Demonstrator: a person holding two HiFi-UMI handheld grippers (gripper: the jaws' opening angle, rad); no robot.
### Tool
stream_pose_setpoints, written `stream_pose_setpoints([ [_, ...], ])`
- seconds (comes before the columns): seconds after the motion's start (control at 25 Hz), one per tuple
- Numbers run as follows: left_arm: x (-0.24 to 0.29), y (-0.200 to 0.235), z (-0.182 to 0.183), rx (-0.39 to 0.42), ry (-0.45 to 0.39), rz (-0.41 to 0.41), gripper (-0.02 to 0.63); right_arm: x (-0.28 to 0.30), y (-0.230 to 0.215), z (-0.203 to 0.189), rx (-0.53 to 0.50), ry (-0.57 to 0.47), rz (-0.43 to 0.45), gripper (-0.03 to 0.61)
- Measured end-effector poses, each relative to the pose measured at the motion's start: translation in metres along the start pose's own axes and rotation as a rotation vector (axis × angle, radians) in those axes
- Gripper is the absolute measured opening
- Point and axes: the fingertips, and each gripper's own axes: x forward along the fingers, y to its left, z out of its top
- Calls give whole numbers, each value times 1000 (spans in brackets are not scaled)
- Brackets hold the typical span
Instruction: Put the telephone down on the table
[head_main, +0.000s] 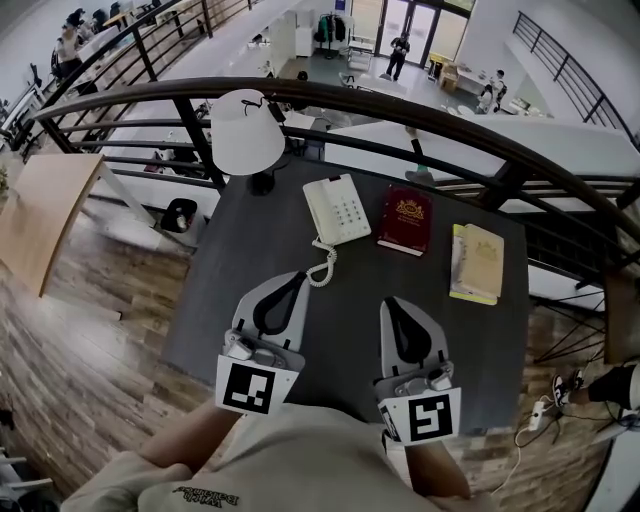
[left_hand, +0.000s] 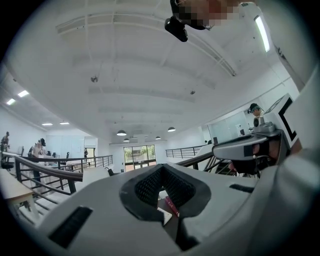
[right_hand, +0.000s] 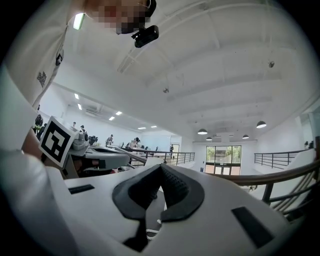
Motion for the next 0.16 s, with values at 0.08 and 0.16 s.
stream_pose_setpoints([
  [0.08,-3,1,0,-3,0,4,5,0,2,0,3,-1,4,0],
  [0.16,-6,2,0,1,1,7,5,-1,4,1,6,-2,8,0],
])
